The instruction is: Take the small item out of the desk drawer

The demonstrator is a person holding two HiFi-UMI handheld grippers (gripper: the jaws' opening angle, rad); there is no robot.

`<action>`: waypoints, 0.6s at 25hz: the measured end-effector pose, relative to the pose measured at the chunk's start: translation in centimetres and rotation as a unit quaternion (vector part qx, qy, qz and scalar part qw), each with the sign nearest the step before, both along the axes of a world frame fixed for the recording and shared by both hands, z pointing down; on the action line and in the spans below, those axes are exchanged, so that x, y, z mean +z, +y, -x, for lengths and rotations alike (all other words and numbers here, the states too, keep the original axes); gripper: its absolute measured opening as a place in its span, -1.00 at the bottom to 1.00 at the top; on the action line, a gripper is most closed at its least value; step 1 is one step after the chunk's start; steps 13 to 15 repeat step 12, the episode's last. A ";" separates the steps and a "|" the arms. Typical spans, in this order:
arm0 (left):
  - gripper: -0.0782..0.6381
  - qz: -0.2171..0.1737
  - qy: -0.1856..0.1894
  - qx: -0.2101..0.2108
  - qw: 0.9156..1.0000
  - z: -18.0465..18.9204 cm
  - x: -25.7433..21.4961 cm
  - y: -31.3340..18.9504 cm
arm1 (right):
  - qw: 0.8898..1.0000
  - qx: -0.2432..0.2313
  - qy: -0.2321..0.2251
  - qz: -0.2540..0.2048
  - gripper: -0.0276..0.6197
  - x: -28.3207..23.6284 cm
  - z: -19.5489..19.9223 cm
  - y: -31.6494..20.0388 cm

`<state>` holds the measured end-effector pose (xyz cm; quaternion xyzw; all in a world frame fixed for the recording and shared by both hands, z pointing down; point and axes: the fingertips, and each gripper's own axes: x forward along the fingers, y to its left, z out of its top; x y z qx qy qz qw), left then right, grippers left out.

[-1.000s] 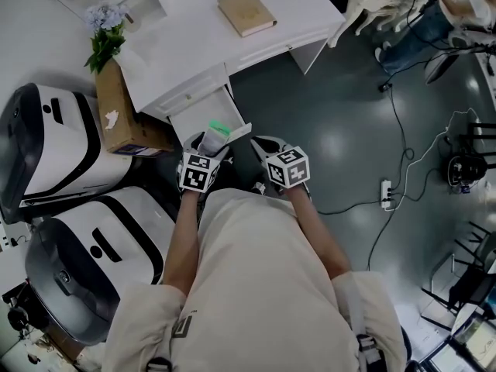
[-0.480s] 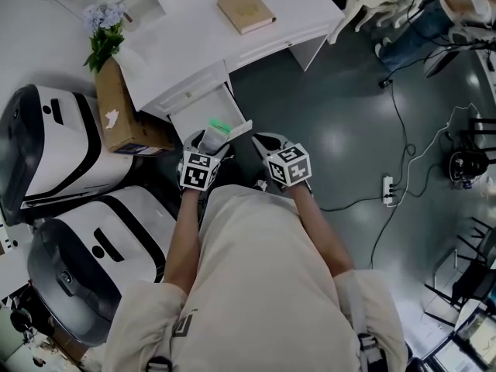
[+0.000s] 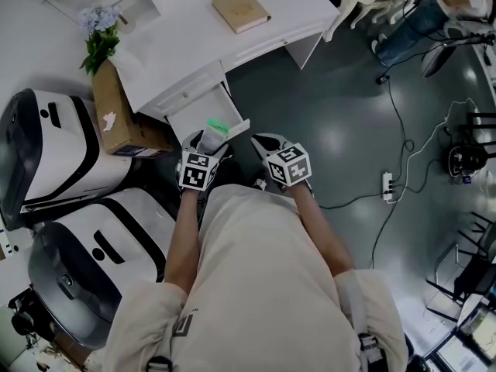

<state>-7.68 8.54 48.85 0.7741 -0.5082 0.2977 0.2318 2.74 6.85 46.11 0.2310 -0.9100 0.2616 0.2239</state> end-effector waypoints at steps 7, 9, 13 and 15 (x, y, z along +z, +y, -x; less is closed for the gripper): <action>0.22 0.002 0.001 0.001 1.000 0.3 0.0 0.1 | 1.000 -0.004 0.000 0.000 -0.84 -0.1 0.2 0.1; 0.22 0.002 0.000 0.001 1.000 0.4 -0.1 0.0 | 1.000 -0.006 -0.001 0.000 -0.84 -0.2 0.3 0.1; 0.22 0.004 -0.001 0.002 1.000 0.4 0.0 -0.1 | 1.000 -0.011 0.000 -0.001 -0.84 -0.2 0.6 0.0; 0.22 0.004 -0.001 0.002 1.000 0.4 0.0 -0.1 | 1.000 -0.011 0.000 -0.001 -0.84 -0.2 0.6 0.0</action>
